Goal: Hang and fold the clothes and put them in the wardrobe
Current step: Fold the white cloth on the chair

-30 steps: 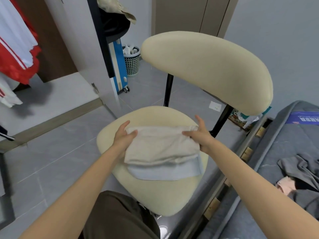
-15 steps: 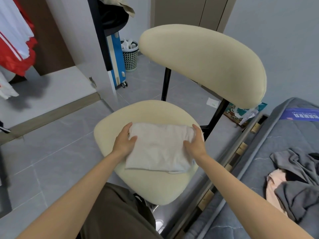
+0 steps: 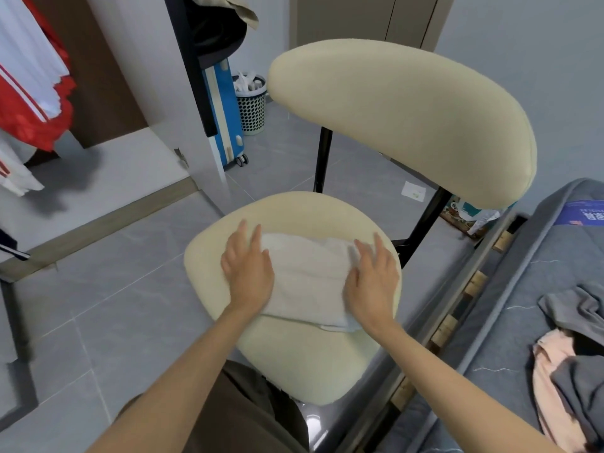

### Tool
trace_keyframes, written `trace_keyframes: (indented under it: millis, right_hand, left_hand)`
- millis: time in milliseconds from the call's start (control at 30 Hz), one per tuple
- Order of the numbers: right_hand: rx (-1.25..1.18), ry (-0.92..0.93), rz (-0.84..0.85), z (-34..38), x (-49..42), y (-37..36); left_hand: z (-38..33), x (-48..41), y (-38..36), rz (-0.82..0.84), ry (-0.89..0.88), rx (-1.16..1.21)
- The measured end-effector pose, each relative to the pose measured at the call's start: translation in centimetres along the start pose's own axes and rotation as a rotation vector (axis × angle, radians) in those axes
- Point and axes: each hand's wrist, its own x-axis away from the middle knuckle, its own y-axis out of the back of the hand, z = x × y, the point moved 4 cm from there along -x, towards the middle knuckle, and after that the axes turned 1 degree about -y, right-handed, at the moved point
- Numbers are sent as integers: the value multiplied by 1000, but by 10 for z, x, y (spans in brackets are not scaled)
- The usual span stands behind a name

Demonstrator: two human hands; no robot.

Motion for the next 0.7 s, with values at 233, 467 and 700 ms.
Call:
trace_keyframes:
  millis: [233,467,700]
  right_hand:
    - [283,39,326,1,3,-58]
    - [90,-294,330,-30,2,-58]
    - [-59,-372,144,-24,13,-50]
  left_hand:
    - [-12,17,-51,207,-333,-391]
    - [12,12,-45,217,-15,-240]
    - [27,14,-33,157,151,-18]
